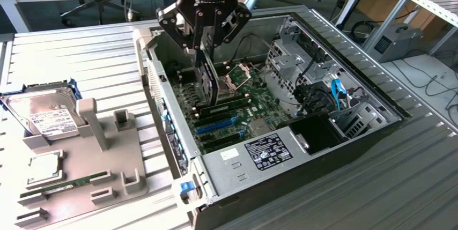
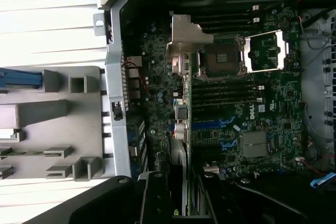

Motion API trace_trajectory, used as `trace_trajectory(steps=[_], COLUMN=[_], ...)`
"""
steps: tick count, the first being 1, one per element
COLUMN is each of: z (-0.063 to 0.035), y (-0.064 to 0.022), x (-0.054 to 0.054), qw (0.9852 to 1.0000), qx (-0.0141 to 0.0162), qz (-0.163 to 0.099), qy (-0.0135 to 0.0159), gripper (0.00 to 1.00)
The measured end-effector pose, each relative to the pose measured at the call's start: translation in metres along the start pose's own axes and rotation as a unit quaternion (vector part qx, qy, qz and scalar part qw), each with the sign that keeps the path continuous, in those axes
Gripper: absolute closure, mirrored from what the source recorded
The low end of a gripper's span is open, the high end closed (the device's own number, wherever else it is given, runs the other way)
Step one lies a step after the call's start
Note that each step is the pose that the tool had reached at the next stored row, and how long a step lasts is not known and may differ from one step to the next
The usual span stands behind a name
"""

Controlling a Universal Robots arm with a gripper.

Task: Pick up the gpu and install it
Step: 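Pick up the gpu and move the gpu toward the slot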

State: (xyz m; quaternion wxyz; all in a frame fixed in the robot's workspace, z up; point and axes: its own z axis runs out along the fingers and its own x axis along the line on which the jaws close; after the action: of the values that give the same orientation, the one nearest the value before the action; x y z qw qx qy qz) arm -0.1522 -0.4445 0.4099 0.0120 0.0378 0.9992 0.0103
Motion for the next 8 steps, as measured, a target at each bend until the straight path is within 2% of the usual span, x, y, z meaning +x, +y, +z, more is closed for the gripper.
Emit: trace_trajectory(steps=[8], z=[0.0016], y=[0.0004], x=[-0.0052], qw=[1.0000], qx=[0.0001], qz=[0.000], qy=[0.0000], gripper=[0.74])
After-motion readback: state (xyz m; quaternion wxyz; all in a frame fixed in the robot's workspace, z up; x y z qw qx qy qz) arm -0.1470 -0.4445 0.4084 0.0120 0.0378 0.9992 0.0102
